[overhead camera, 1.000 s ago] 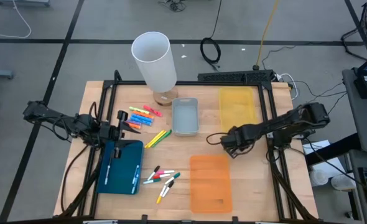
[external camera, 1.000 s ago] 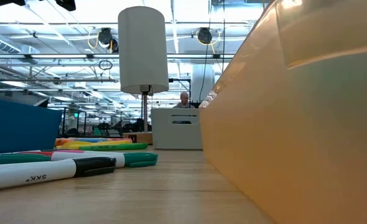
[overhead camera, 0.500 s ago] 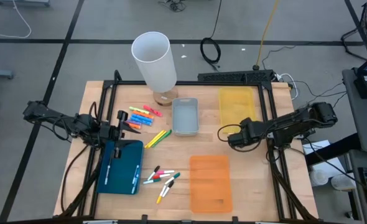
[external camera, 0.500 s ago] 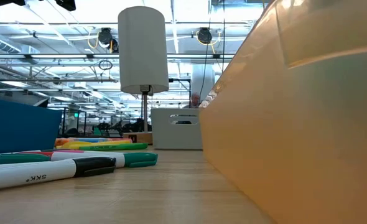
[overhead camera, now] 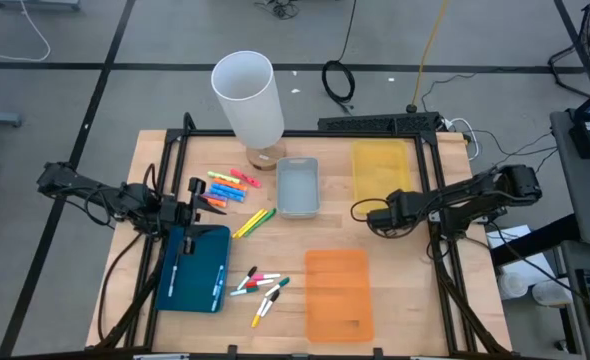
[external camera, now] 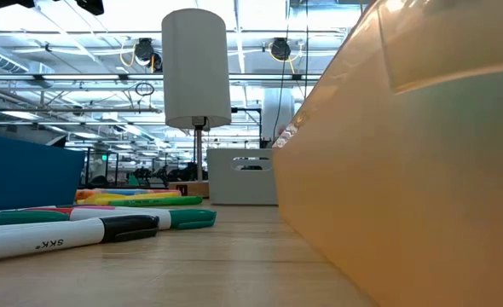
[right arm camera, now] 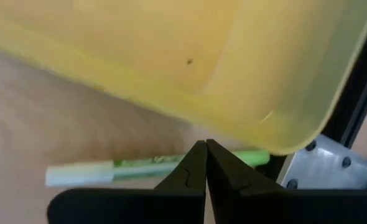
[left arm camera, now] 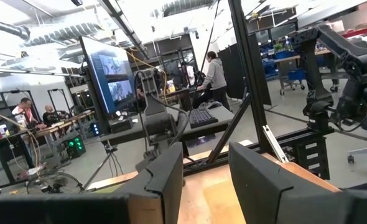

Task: Pick & Place Markers
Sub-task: Put the right green marker pen into the blue bin

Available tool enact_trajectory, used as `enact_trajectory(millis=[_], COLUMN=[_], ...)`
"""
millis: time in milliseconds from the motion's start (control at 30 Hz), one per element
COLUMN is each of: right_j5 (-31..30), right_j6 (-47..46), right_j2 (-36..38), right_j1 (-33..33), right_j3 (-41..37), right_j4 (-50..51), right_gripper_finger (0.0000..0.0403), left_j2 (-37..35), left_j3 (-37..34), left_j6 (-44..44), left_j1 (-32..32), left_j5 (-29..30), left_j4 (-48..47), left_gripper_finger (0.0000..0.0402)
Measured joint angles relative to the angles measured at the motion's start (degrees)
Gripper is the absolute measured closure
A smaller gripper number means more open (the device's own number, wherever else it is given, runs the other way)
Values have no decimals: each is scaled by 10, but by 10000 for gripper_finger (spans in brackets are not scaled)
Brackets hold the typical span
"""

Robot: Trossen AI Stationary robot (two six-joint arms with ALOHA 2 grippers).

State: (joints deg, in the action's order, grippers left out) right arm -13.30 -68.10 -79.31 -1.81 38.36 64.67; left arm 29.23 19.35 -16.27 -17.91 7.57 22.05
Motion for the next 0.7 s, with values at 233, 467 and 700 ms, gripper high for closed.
enact_trajectory(millis=[233, 467, 700], right_j5=[42, 74, 86], right_j6=[12, 3, 5], right_j2=[1, 2, 3], right_j1=[0, 3, 3], right_j3=[12, -20, -20], right_j4=[3, -51, -66], right_gripper_finger=[403, 403, 403], left_j2=[0, 0, 0], left_j3=[0, 0, 0], left_j6=[0, 3, 2], left_j1=[0, 0, 0], left_j5=[0, 0, 0], left_j4=[0, 0, 0], left_gripper_finger=[266, 266, 266])
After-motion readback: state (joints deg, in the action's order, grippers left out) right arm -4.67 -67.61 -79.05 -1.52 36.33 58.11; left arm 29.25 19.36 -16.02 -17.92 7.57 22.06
